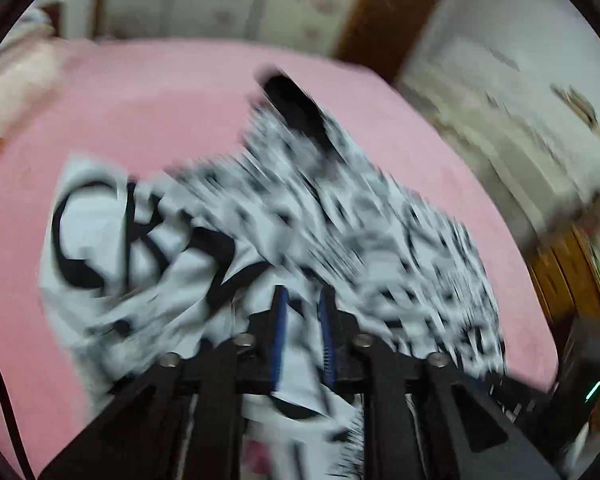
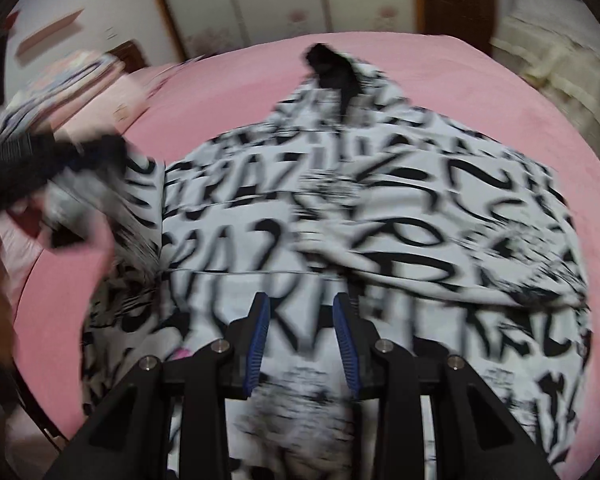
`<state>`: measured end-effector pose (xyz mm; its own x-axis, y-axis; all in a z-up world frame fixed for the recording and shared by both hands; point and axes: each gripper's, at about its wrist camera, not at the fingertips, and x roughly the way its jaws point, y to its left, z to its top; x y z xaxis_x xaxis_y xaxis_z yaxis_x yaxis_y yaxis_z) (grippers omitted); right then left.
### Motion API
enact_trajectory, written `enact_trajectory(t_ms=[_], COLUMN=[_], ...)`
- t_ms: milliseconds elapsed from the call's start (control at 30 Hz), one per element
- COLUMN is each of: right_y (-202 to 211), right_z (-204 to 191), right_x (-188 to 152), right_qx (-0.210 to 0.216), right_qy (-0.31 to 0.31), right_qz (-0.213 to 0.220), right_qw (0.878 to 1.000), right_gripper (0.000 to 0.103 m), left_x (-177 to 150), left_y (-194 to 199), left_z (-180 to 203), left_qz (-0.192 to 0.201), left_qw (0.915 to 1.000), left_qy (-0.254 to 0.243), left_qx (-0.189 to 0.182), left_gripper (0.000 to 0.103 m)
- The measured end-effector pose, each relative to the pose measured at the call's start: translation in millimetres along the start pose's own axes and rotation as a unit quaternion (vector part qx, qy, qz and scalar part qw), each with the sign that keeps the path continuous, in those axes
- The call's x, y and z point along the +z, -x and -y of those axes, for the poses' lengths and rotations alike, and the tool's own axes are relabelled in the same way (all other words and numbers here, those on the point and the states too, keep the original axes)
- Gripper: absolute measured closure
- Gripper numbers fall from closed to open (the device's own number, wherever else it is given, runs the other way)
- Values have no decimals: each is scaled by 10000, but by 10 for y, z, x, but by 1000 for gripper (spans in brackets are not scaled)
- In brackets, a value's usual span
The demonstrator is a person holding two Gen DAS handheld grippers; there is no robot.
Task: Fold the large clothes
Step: 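Fold the gripped sleeve across the jacket front with the left tool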
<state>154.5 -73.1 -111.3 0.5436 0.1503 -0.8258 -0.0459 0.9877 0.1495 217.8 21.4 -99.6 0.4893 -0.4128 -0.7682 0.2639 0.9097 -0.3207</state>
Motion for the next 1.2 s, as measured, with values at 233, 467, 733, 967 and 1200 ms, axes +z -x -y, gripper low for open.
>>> enact_trajectory(t_ms=[233, 467, 733, 967, 1200], right_y=[-15, -55, -381, -872, -1045], right_z=[585, 540, 232, -146, -649], right_x=[-104, -46, 292, 428, 425], right_qx=[-189, 265, 1314, 1764, 1995], right_qy=[-527, -425, -494, -545, 153], right_qz=[-135, -156, -369, -745, -1009], right_qw=[9983, 9986, 9894, 9800, 9746], right_gripper=[70, 70, 57, 57, 57], left_x=[-549, -488, -645, -1007, -1081], left_y=[-541, 146, 628, 251, 157], left_z=[335, 155, -805, -1240, -1389], left_qz=[-712, 69, 810, 314, 367], left_qw=[9971, 9997, 9858, 9739, 9696], left_qy=[-233, -141, 1323, 2092, 2302], left_qx=[-100, -163, 648, 828, 745], left_gripper=[71, 38, 26, 26, 26])
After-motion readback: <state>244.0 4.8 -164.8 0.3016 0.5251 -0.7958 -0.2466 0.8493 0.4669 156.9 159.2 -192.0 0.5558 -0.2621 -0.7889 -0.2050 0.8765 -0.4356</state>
